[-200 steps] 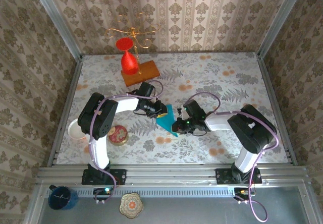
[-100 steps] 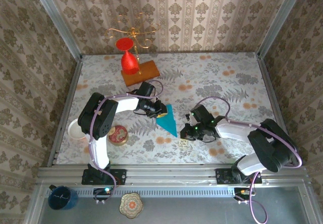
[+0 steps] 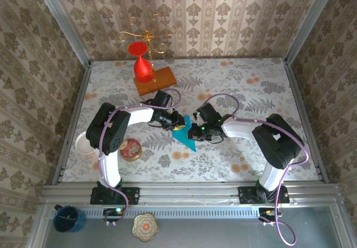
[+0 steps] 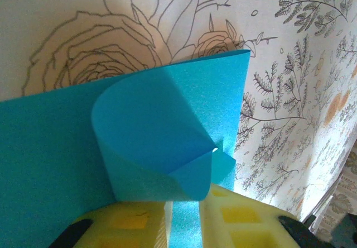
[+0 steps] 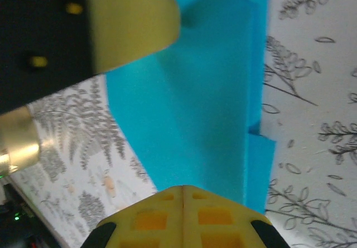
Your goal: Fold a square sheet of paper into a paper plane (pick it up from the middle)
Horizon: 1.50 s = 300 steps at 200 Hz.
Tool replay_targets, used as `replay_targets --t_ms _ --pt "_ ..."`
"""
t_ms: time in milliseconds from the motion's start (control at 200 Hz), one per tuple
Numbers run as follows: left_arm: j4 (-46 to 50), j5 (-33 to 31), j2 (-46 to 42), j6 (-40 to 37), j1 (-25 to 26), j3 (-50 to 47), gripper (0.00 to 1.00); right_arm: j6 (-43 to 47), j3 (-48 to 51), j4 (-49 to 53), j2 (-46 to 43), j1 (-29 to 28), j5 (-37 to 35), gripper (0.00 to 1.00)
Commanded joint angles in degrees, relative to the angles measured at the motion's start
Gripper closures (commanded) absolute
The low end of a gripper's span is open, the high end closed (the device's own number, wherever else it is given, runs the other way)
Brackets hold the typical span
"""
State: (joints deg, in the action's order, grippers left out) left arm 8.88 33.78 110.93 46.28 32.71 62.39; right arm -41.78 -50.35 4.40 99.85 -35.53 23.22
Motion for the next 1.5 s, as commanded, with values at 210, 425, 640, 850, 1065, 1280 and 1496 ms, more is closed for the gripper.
replay_targets --t_ms 210,425,640,850,1065,1280,1496 --pt "-0.97 -1.62 -5.85 -4.87 1.35 -1.06 0.77 2.99 0.42 8.34 4.38 -0.03 -3.97 0.99" --pt "-5.86 -1.40 -10.18 -7.20 3.25 -5.49 0.77 4.20 4.59 10.79 2.07 0.19 -2.68 1.00" --pt "-5.56 -2.46 -9.09 -8.93 6.76 -5.37 0.77 4.60 8.35 11.67 -2.53 0.90 -0.47 1.00" --pt "-5.48 -1.50 -5.55 -8.66 9.44 -4.04 0.77 4.00 10.18 10.97 -4.18 1.49 0.89 1.00" --pt "-5.80 -2.06 -3.91 -9.35 9.68 -4.88 0.77 3.81 9.91 11.94 -2.94 1.76 0.66 1.00" --pt "-7.12 -3.03 -1.94 -10.34 5.74 -5.27 0.77 4.68 10.44 16.08 -1.48 2.49 -2.04 1.00" --pt "-5.25 -4.19 -0.20 -14.20 -1.20 -4.34 0.77 4.43 12.35 16.83 -1.39 3.27 -3.67 1.00"
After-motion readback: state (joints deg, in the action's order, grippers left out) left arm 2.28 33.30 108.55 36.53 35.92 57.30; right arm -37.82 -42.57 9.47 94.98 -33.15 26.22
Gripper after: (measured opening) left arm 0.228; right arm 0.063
